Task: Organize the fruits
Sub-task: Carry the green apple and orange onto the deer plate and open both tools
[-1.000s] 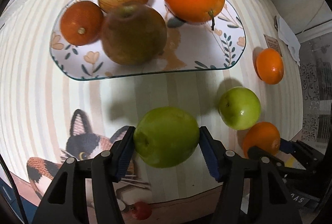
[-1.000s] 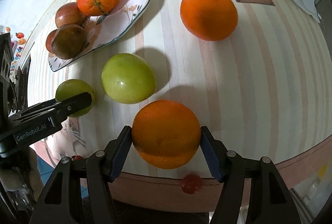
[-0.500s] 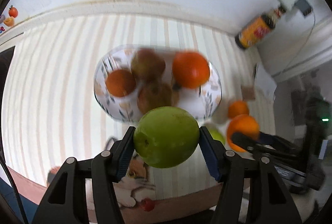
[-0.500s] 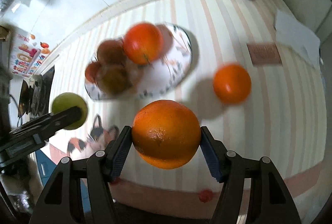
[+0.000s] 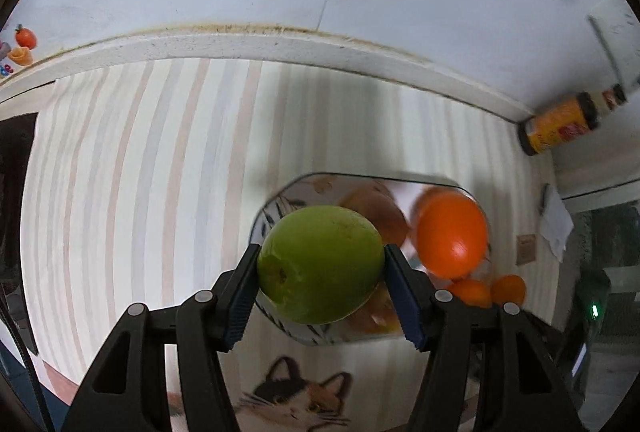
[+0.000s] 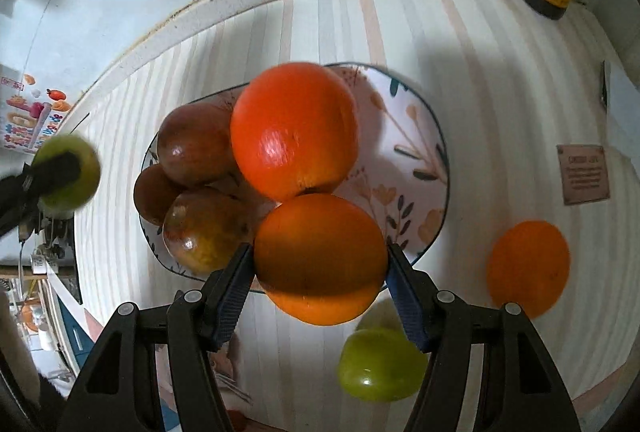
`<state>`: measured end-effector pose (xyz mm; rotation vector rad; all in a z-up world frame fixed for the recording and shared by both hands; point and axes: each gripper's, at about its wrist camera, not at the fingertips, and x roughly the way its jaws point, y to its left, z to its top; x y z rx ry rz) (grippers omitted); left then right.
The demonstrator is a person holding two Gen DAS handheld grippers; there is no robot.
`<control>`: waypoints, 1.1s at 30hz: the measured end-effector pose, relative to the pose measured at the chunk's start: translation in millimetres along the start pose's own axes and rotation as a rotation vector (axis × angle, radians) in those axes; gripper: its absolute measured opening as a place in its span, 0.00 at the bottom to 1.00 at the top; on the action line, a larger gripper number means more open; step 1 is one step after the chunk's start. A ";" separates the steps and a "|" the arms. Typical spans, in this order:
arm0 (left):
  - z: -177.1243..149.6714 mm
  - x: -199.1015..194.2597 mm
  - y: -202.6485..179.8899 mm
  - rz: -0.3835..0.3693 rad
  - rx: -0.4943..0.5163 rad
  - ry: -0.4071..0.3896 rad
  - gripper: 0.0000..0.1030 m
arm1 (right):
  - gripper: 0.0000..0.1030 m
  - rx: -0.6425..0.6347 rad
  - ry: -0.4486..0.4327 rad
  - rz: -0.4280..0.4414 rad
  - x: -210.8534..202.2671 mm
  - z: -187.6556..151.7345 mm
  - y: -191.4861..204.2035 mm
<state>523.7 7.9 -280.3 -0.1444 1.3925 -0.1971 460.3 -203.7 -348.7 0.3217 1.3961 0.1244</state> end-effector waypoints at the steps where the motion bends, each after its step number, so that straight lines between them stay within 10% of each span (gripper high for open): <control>1: 4.7 6.4 3.2 0.001 -0.005 0.015 0.56 | 0.66 0.008 -0.004 0.005 0.9 -0.7 -1.1; 13: 29.1 65.4 12.1 -0.005 -0.046 0.189 0.57 | 0.67 0.068 0.019 0.026 -0.5 0.1 -11.6; 17: 24.6 64.9 12.6 -0.006 -0.061 0.211 0.57 | 0.85 0.095 -0.002 0.032 -9.0 3.4 -15.6; 20: 23.5 52.3 8.9 0.022 -0.041 0.161 0.60 | 0.88 0.096 -0.009 0.029 -17.1 5.2 -15.9; 23: 22.4 37.1 7.4 0.028 -0.033 0.122 0.89 | 0.95 0.084 -0.021 -0.006 -25.9 7.2 -13.2; 33: -27.1 -22.8 -2.7 0.080 0.028 -0.014 0.89 | 0.95 -0.032 -0.103 -0.166 -67.8 -2.4 14.3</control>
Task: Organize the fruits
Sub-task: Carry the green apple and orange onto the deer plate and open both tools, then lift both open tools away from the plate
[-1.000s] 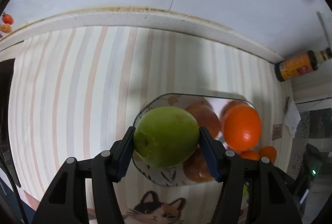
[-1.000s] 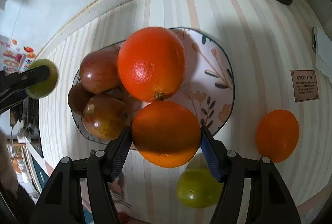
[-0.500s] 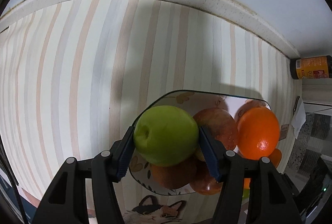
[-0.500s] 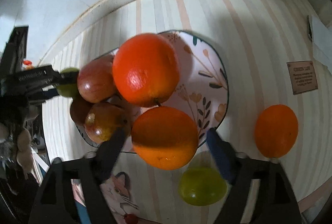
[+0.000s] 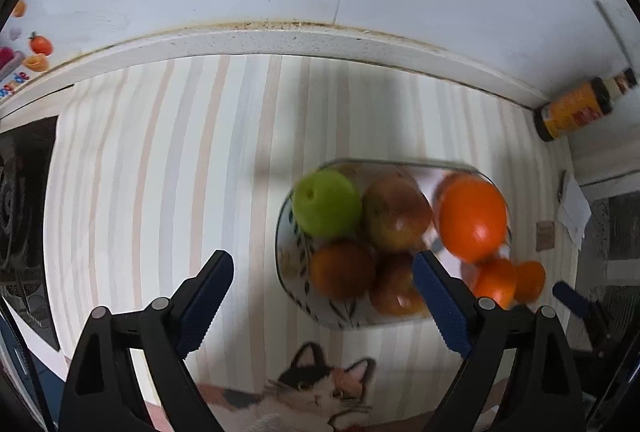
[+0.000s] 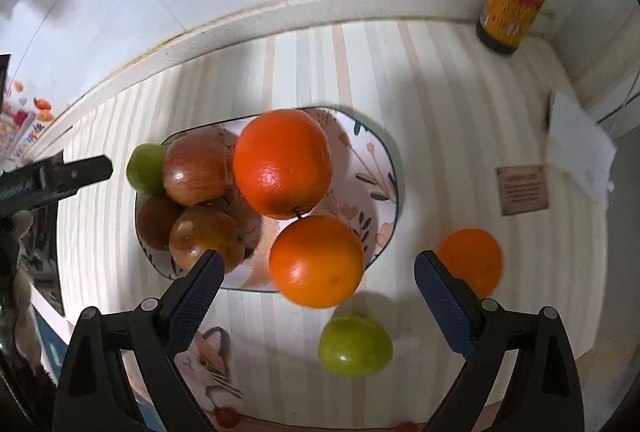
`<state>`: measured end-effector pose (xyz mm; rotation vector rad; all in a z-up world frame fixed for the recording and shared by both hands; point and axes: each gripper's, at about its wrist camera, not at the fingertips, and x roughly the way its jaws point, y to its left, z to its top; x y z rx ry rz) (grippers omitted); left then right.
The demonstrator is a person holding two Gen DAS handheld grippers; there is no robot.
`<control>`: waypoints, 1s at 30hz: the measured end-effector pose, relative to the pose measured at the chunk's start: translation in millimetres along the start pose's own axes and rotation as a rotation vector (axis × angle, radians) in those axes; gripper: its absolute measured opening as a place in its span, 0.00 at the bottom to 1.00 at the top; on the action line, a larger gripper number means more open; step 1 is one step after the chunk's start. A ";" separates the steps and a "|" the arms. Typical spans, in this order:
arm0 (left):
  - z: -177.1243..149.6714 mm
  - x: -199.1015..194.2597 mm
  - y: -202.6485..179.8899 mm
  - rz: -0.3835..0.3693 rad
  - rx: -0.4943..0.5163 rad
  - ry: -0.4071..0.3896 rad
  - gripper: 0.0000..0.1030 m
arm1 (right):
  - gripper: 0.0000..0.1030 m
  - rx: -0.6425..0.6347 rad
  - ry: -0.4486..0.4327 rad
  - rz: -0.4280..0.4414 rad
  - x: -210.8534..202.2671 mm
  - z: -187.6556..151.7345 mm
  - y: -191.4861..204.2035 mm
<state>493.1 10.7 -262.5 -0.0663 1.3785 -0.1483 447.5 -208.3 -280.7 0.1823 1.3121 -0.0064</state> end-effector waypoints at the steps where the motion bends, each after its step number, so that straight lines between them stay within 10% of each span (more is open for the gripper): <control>1: -6.3 -5.1 -1.4 0.004 0.002 -0.013 0.89 | 0.95 -0.008 -0.005 -0.002 -3.6 -2.1 0.6; 30: -152.3 -175.0 -52.9 0.080 0.078 -0.371 0.89 | 0.95 -0.080 -0.255 -0.013 -184.1 -112.5 4.6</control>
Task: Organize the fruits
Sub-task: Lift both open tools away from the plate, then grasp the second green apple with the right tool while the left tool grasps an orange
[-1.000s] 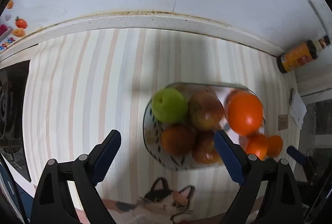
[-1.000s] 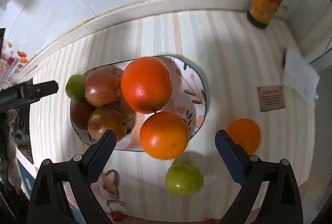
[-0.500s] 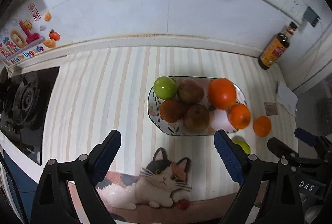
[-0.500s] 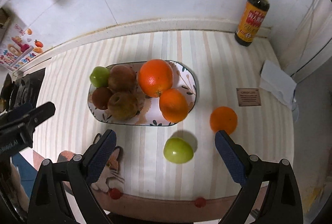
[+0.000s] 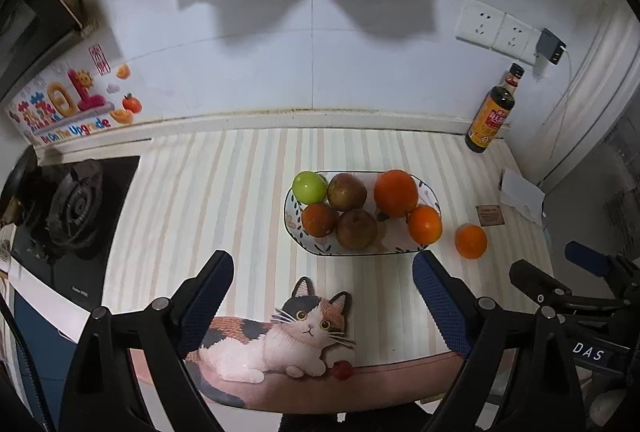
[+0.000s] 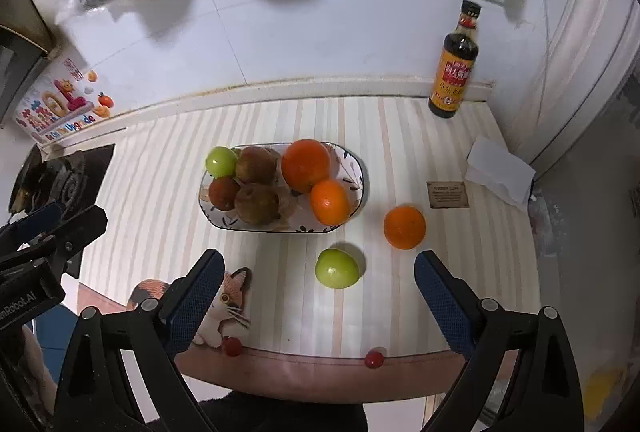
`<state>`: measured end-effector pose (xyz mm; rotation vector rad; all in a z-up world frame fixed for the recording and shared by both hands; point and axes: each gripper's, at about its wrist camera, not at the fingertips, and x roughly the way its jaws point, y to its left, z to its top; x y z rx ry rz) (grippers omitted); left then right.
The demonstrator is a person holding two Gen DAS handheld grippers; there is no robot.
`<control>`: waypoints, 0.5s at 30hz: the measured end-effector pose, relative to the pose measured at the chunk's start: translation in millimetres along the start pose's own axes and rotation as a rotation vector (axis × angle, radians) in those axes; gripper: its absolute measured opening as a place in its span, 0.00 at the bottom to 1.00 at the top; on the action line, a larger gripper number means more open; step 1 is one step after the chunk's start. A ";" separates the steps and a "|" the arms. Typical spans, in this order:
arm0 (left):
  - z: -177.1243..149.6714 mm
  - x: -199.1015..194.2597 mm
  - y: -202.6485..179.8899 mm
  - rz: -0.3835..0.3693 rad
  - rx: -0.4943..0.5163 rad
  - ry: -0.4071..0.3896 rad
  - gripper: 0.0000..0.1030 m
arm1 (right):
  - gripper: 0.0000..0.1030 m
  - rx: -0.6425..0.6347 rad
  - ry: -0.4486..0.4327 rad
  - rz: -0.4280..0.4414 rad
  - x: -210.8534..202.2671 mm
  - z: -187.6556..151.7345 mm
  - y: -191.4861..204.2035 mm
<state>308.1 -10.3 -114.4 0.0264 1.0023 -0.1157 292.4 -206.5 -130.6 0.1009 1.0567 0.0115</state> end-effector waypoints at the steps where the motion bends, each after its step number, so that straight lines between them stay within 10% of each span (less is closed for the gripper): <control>1: -1.5 -4.0 -1.7 0.001 0.004 -0.003 0.89 | 0.95 -0.001 -0.005 -0.002 -4.4 -1.5 0.4; 15: -19.7 -20.6 -19.0 0.023 0.004 -0.031 0.89 | 0.95 0.009 -0.076 -0.020 -42.3 -15.9 -6.2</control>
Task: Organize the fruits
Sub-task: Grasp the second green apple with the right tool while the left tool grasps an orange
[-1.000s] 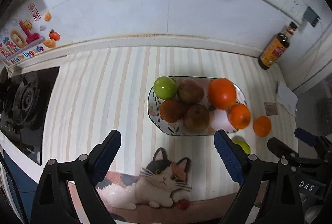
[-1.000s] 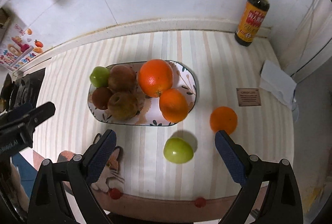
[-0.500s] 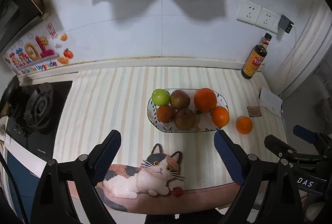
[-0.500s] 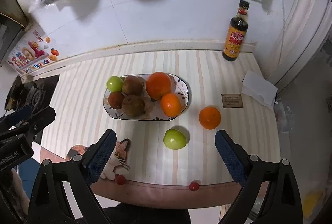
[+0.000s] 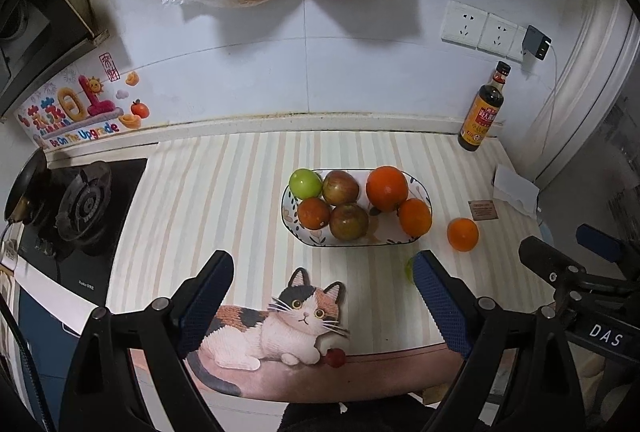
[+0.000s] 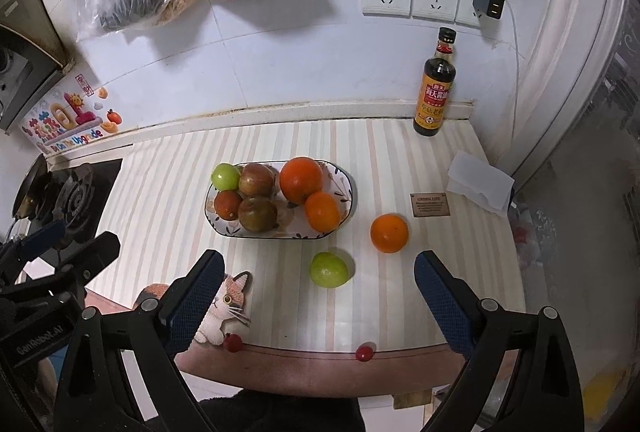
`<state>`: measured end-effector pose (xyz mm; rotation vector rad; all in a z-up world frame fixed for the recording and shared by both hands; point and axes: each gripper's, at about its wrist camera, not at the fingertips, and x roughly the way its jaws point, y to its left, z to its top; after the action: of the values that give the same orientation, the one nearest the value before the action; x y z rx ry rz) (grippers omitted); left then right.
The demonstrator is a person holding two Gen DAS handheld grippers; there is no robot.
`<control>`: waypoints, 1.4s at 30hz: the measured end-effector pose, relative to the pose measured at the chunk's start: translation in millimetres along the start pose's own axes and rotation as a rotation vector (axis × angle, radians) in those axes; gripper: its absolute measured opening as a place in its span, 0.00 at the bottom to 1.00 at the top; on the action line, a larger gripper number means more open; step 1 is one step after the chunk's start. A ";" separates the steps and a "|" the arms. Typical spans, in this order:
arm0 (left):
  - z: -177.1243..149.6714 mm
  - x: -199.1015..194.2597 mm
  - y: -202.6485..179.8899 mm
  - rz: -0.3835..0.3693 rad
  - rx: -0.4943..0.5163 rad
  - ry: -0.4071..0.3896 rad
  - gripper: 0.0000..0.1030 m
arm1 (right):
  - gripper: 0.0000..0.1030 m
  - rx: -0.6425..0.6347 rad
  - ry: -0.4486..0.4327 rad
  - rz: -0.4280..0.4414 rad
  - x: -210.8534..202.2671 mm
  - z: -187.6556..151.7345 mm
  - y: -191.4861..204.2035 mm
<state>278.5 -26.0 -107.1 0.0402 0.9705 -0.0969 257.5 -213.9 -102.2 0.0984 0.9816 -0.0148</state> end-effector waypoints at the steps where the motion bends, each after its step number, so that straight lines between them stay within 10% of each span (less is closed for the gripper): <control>1: 0.1 1.7 -0.9 0.002 -0.001 0.004 0.89 | 0.95 0.002 0.000 0.002 0.7 0.2 -1.3; 13: -1.3 42.4 -5.7 0.047 -0.012 0.064 1.00 | 0.95 0.062 0.097 0.035 55.2 -1.2 -31.1; 29: -73.5 175.8 26.7 0.050 -0.151 0.507 0.99 | 0.94 0.086 0.364 0.110 230.2 -41.4 -48.7; 42: -107.0 205.8 23.6 0.005 -0.227 0.661 0.99 | 0.63 -0.026 0.432 0.116 292.5 -52.1 -22.4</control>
<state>308.4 -7.4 -337.6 -0.1431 1.6358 0.0366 375.7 -222.2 -375.6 0.1383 1.4061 0.1302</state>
